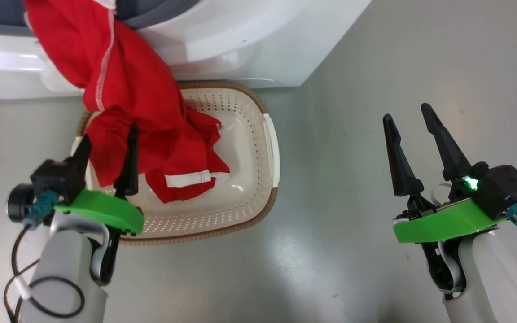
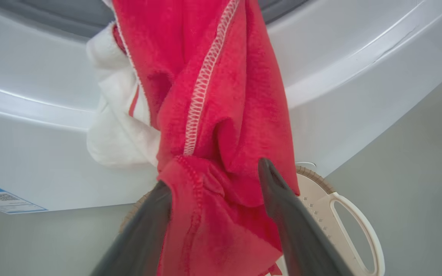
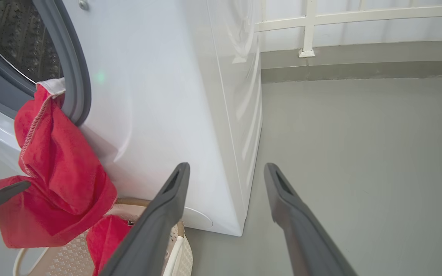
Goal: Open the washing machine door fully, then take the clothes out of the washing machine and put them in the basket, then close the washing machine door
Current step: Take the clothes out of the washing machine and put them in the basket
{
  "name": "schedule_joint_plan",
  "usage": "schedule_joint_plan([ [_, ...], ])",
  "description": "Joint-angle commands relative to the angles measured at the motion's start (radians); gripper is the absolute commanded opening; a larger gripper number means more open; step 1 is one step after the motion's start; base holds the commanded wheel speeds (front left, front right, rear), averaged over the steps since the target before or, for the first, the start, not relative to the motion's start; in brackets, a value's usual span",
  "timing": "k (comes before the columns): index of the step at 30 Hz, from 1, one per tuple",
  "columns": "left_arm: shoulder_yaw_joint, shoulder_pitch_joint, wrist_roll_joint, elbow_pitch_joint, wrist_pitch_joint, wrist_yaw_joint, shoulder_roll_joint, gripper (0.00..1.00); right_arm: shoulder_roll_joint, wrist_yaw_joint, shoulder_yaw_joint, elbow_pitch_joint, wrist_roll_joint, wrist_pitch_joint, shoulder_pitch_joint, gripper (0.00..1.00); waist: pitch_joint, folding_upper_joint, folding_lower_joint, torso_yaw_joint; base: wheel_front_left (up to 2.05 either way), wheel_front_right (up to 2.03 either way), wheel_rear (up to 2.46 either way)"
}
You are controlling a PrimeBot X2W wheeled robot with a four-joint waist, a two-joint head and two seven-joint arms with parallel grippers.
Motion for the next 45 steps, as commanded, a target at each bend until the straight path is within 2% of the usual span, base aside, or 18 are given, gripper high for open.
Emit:
schedule_joint_plan([
  [1, 0.037, 0.041, 0.011, -0.041, -0.005, -0.005, 0.021, 1.00, 0.001, 0.007, 0.016, -0.018, -0.011, -0.006, 0.037, 1.00, -0.015, 0.0000, 0.0000, 0.012, 0.00, 0.00, 0.00],
  [17, 0.125, 0.237, 0.070, -0.298, -0.005, -0.005, -0.037, 1.00, 0.001, 0.007, 0.010, -0.009, -0.030, -0.006, 0.064, 1.00, -0.067, 0.0000, 0.0000, 0.052, 0.00, 0.00, 0.00],
  [25, 0.139, 0.312, 0.079, -0.389, -0.005, -0.005, -0.051, 1.00, 0.001, 0.007, 0.009, -0.010, -0.032, -0.006, 0.066, 1.00, -0.067, 0.0000, 0.0000, 0.054, 0.00, 0.00, 0.00],
  [36, 0.153, 0.297, 0.081, -0.411, -0.005, -0.005, -0.055, 1.00, 0.001, 0.007, 0.004, -0.012, -0.031, -0.006, 0.057, 1.00, -0.056, 0.0000, 0.0000, 0.054, 0.00, 0.00, 0.00],
  [45, 0.105, 0.198, 0.095, -0.428, -0.005, -0.005, -0.044, 1.00, 0.001, 0.007, 0.000, -0.016, -0.031, -0.006, 0.051, 1.00, -0.041, 0.0000, 0.0000, 0.065, 0.00, 0.00, 0.00],
])
